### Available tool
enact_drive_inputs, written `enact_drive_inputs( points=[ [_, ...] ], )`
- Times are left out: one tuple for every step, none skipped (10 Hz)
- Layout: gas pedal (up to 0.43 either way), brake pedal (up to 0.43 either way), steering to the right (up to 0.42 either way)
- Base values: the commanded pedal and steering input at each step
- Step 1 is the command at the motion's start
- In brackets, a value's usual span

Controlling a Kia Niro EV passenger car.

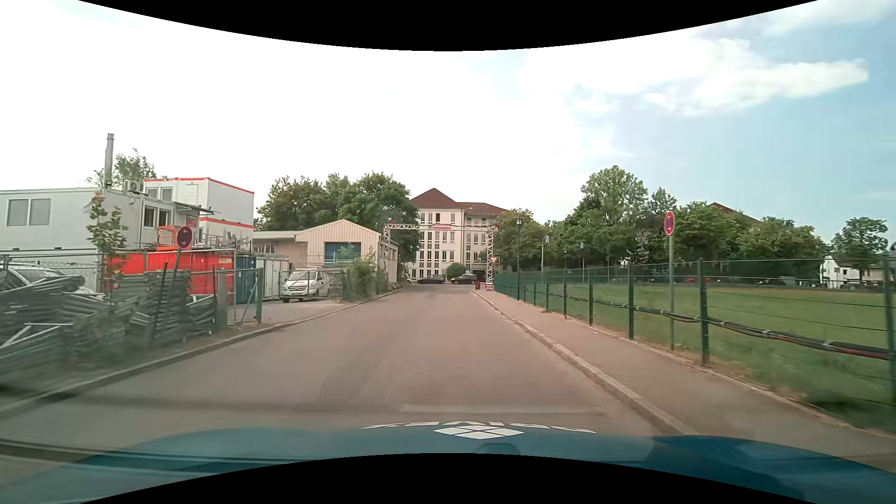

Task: Follow the waypoints while adhering to traffic rules and regulations

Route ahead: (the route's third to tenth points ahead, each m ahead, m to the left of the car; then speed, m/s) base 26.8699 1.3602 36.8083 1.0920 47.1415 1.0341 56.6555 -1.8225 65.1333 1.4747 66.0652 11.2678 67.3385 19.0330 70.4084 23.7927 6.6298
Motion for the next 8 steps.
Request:
enact_drive_inputs(
  points=[
    [0.197, 0.0, -0.067],
    [0.197, 0.0, -0.043],
    [0.197, 0.0, -0.031],
    [0.197, 0.0, -0.023],
    [0.197, 0.0, -0.011],
    [0.189, 0.0, -0.004],
    [0.189, 0.0, -0.004],
    [0.177, 0.0, -0.003]
  ],
)
